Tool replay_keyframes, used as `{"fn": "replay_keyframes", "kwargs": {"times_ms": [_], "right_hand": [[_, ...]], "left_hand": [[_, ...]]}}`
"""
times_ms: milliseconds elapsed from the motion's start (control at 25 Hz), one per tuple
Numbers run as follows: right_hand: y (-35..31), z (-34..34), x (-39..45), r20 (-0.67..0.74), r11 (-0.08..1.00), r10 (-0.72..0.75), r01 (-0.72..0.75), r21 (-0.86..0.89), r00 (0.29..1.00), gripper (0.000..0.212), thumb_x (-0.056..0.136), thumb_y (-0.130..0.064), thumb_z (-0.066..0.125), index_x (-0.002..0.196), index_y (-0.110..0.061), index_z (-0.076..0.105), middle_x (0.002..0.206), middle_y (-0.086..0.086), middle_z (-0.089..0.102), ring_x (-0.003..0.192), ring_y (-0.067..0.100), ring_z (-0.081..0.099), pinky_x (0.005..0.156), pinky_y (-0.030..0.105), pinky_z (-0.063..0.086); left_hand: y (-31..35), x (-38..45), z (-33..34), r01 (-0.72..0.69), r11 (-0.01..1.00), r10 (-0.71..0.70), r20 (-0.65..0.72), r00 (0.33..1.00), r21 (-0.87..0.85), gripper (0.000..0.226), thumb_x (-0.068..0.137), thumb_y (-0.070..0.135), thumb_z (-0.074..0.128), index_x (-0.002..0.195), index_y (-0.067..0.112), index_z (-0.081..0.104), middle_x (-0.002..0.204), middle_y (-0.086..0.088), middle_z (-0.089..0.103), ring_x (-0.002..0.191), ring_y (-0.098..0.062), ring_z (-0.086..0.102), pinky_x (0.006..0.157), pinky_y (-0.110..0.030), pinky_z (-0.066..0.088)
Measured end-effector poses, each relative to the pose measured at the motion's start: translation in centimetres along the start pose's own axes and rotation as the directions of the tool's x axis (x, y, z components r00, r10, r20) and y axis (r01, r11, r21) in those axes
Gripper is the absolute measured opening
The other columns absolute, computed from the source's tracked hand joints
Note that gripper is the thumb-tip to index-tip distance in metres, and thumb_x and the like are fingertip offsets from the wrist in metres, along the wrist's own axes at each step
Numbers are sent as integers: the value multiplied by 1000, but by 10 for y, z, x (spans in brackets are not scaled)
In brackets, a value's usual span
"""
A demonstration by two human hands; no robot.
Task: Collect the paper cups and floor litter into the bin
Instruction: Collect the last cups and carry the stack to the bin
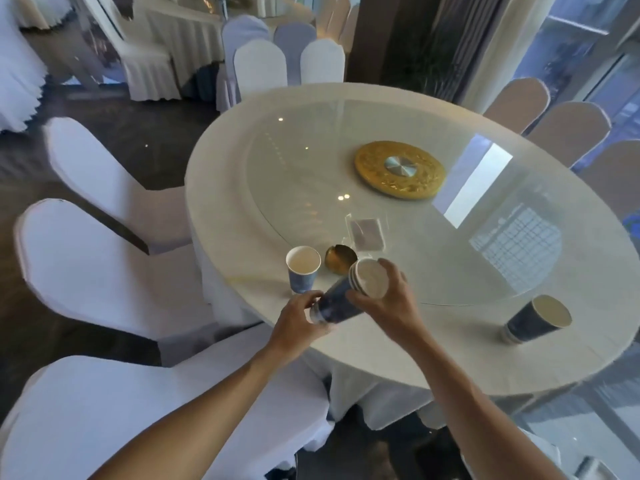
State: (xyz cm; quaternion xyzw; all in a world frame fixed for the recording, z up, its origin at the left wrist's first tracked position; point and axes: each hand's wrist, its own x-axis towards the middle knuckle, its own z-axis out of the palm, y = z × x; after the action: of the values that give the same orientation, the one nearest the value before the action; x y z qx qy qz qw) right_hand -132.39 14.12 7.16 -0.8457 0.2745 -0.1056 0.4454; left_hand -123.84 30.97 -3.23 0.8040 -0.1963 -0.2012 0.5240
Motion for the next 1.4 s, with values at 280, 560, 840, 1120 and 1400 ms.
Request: {"fn": "replay_keyframes", "kwargs": {"times_ms": [280, 560, 840, 1120, 1400], "right_hand": [[-26, 6, 93, -39, 993, -93, 96, 64, 995, 67, 73, -28, 87, 130, -33, 51, 123, -4, 53, 102, 4, 54, 82, 21, 42], [-16, 40, 140, 31, 996, -71, 69, 55, 997, 88, 70, -35, 88, 146, -20, 45, 137, 1, 49, 123, 17, 52, 99, 34, 48], [11, 32, 148, 105, 999, -14, 10, 36, 994, 89, 71, -34, 88, 147, -25, 42, 133, -3, 45, 115, 13, 49, 89, 26, 44], [60, -19, 117, 71, 994, 105, -107, 22, 992, 80, 66, -41, 85, 135, -40, 46, 123, -9, 48, 114, 14, 54, 96, 33, 47], [138, -102, 61, -44, 953, 303, -302, 25, 952, 86, 71, -35, 89, 143, -26, 43, 130, 0, 50, 110, 14, 51, 86, 24, 40]], "left_hand": [[-27, 83, -13, 198, 980, -192, -267, 944, -3, 85, 64, 25, 94, 133, 14, 46, 121, -3, 54, 105, -22, 61, 77, -29, 50], [-48, 122, -11, 289, 957, -286, -234, 929, -23, 89, 66, 26, 94, 143, 20, 50, 135, -2, 63, 119, -24, 64, 86, -29, 47], [-37, 129, 2, 240, 968, -228, -156, 961, 66, 75, 66, 33, 95, 128, 22, 55, 112, 9, 68, 99, -19, 67, 72, -28, 45], [8, 125, 55, 24, 998, -31, 110, 994, 60, 71, 62, 48, 94, 120, 32, 55, 116, 17, 68, 104, -1, 65, 77, -9, 48], [68, 109, 168, -96, 994, 65, 411, 909, 56, 68, 70, 47, 92, 126, 35, 56, 122, 17, 67, 103, 0, 66, 80, -10, 53]]}}
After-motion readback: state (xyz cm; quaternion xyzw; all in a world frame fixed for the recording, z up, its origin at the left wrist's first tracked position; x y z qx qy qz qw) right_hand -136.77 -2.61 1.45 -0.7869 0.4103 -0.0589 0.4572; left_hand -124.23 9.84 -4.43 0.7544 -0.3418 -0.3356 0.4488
